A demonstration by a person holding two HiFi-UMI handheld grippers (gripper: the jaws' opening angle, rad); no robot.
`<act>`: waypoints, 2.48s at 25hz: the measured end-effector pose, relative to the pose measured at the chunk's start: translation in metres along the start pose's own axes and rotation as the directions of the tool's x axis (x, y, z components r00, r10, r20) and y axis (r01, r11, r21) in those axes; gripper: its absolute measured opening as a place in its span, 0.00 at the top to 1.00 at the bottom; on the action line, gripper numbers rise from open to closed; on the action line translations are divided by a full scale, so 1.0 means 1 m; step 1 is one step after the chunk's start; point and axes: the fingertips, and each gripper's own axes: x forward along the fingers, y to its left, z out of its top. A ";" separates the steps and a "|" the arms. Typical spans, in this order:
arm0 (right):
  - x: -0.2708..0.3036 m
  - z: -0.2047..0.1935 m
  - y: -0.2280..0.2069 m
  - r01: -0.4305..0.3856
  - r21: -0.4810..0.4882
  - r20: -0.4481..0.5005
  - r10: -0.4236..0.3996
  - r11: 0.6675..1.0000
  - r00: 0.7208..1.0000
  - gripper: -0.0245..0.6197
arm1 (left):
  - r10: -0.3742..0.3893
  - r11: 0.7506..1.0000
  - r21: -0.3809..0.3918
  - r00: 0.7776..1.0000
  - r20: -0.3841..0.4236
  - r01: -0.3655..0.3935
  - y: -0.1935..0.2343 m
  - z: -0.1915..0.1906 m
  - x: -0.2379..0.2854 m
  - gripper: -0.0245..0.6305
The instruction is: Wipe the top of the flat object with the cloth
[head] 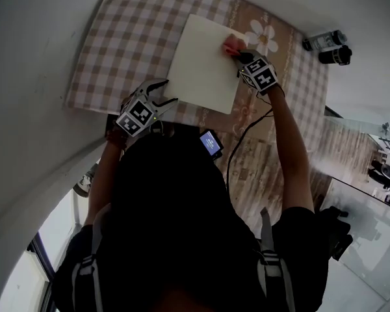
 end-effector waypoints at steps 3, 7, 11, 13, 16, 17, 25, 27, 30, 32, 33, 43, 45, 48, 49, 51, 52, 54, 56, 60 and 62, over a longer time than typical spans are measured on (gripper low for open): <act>-0.005 -0.002 0.012 -0.008 0.000 0.010 0.008 1.000 1.000 0.93 | 0.000 1.000 0.000 1.000 0.001 0.000 -0.001 -0.002 0.001 0.54; -0.010 -0.005 0.028 -0.020 0.000 0.022 0.020 1.000 1.000 0.93 | 0.007 1.000 0.001 1.000 0.002 -0.007 -0.001 -0.003 0.001 0.54; -0.015 -0.006 0.044 -0.037 0.002 0.032 0.037 0.999 0.999 0.93 | 0.013 1.000 0.002 1.000 0.008 -0.013 0.000 -0.002 0.001 0.53; -0.017 -0.008 0.052 -0.044 0.002 0.038 0.044 0.999 0.998 0.93 | 0.012 1.000 0.001 1.000 0.010 -0.012 -0.001 -0.002 0.001 0.53; -0.020 -0.009 0.063 -0.054 0.006 0.052 0.054 0.999 0.997 0.93 | 0.009 1.000 0.003 1.000 0.012 -0.009 -0.001 -0.001 0.001 0.53; -0.021 -0.009 0.068 -0.059 0.010 0.055 0.058 0.998 0.997 0.93 | 0.007 1.000 0.007 1.000 0.012 -0.007 0.000 0.000 0.000 0.53; -0.034 -0.013 0.103 -0.071 0.008 0.079 0.070 0.997 0.994 0.93 | 0.015 1.000 0.023 1.000 0.015 -0.015 -0.001 -0.001 0.000 0.54; -0.038 -0.014 0.111 -0.074 0.014 0.089 0.073 0.997 0.993 0.93 | 0.014 1.000 0.023 1.000 0.014 -0.014 -0.001 -0.001 0.000 0.53; -0.043 -0.017 0.121 -0.081 0.024 0.092 0.078 0.996 0.993 0.93 | 0.016 1.000 0.023 1.000 0.013 -0.017 -0.002 -0.001 0.000 0.54; -0.046 -0.019 0.127 -0.084 0.027 0.091 0.081 0.996 0.993 0.93 | 0.018 1.000 0.024 1.000 0.012 -0.019 -0.002 0.000 0.000 0.53; -0.047 -0.021 0.130 -0.086 0.028 0.085 0.083 0.996 0.993 0.93 | 0.019 1.000 0.024 1.000 0.011 -0.019 -0.002 0.000 0.000 0.53; -0.059 -0.022 0.157 -0.094 0.044 0.134 0.088 0.995 0.987 0.93 | 0.020 0.999 0.031 1.000 0.010 -0.020 -0.002 -0.003 0.000 0.54; -0.061 -0.023 0.162 -0.094 0.048 0.140 0.087 0.994 0.986 0.93 | 0.019 0.999 0.028 1.000 0.011 -0.019 -0.002 -0.004 0.001 0.54; -0.064 -0.023 0.166 -0.085 0.059 0.146 0.076 0.995 0.986 0.93 | 0.013 1.000 0.028 1.000 0.022 -0.014 -0.003 -0.002 0.000 0.54; -0.065 -0.024 0.168 -0.085 0.071 0.146 0.074 0.994 0.986 0.93 | 0.009 1.000 0.026 1.000 0.026 -0.010 -0.003 -0.001 -0.001 0.54; -0.068 -0.027 0.172 -0.114 0.129 0.159 0.093 0.985 0.983 0.93 | 0.006 1.000 0.023 1.000 0.029 -0.007 -0.004 0.001 -0.004 0.54; -0.071 -0.026 0.174 -0.142 0.172 0.182 0.110 0.975 0.977 0.93 | 0.010 1.000 0.021 1.000 0.030 -0.011 -0.004 0.002 -0.005 0.55; -0.083 -0.015 0.176 -0.170 0.252 0.256 0.104 0.953 0.961 0.93 | 0.028 0.999 0.024 0.999 0.037 -0.029 -0.007 0.007 -0.009 0.61; -0.107 0.011 0.170 -0.130 0.314 0.369 0.005 0.941 0.930 0.93 | 0.061 0.997 0.035 0.996 0.071 -0.063 -0.011 0.021 -0.018 0.74; -0.170 0.074 0.172 0.019 0.374 0.557 -0.241 0.927 0.795 0.93 | 0.239 0.971 -0.037 0.946 0.220 -0.237 -0.013 0.064 -0.061 0.87; -0.189 0.104 0.172 0.073 0.369 0.631 -0.307 0.927 0.712 0.93 | 0.360 0.933 -0.110 0.886 0.293 -0.342 -0.002 0.086 -0.080 0.95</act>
